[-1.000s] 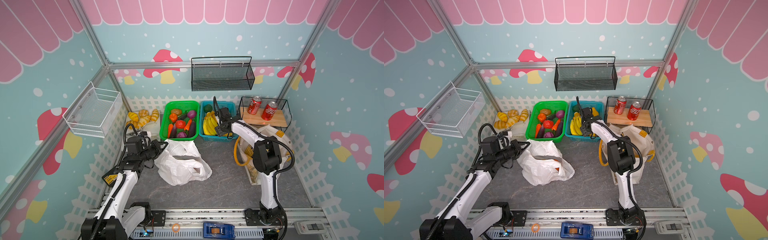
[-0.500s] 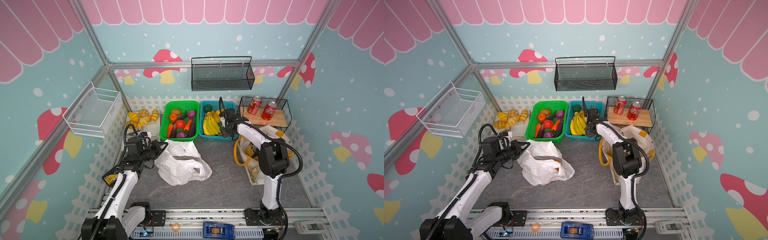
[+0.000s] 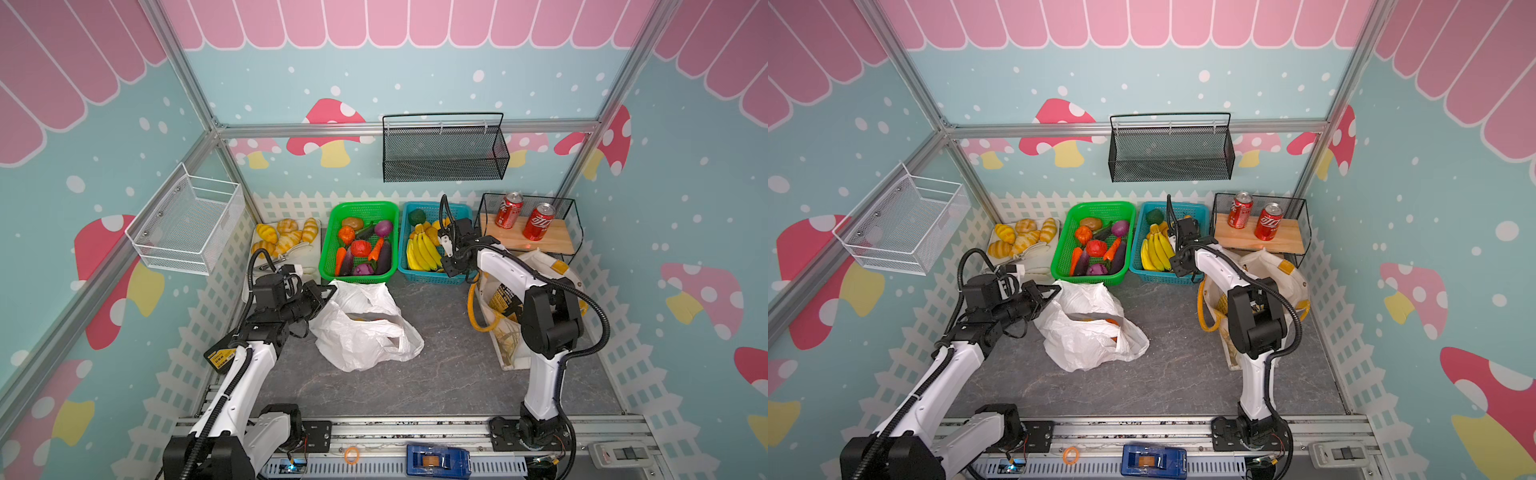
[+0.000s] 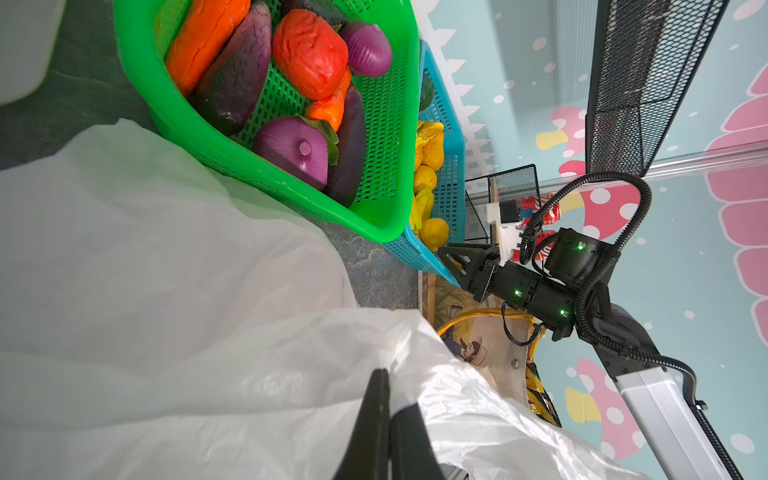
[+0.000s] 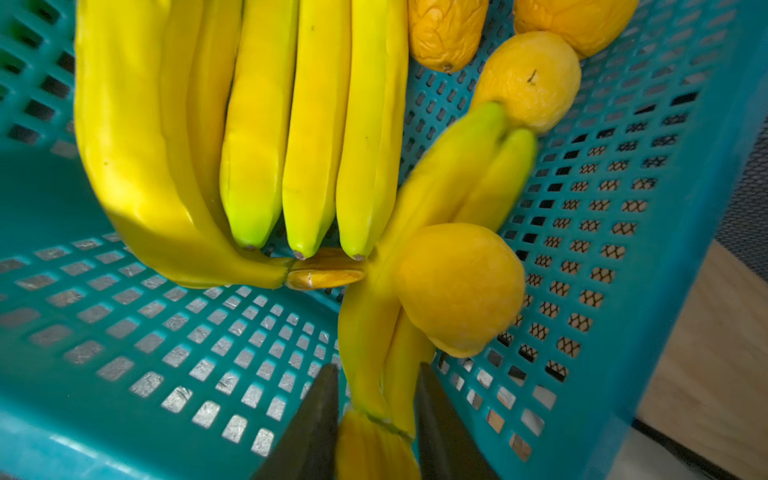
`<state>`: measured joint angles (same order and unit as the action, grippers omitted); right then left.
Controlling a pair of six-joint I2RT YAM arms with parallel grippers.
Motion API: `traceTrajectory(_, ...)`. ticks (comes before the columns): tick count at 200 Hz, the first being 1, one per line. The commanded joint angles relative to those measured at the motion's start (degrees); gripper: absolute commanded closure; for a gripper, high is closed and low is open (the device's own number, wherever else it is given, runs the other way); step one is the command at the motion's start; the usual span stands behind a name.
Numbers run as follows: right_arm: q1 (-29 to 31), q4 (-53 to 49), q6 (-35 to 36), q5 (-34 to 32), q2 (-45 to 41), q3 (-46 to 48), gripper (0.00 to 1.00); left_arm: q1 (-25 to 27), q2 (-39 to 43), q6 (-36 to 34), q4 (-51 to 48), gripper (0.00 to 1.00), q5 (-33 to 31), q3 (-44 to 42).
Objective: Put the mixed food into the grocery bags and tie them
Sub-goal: 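Lower the right gripper into the teal basket and grasp a yellow lemon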
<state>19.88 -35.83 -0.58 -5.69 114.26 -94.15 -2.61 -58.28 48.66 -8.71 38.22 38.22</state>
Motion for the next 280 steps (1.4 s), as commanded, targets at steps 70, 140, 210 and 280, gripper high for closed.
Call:
traceTrajectory(70, -0.54, -0.38, 2.52, 6.07, 0.66, -9.32, 0.98, -0.37, -0.12, 0.29, 1.30, 1.00, 0.36, -0.60)
traceTrajectory(140, -0.19, -1.91, 1.11, -1.58, -2.99, -3.06, 0.56, -0.33, -0.37, 0.30, 1.37, 1.00, 0.36, -0.68)
traceTrajectory(210, -0.42, -6.56, 2.64, -4.48, -2.80, -0.44, 0.49, -0.31, -0.35, 0.65, 1.54, 1.00, 0.37, -0.93)
traceTrajectory(280, -1.62, -6.88, 2.84, -3.97, -1.93, -0.52, 0.54, -0.33, -0.24, 0.64, 1.68, 1.00, 0.37, -1.02)
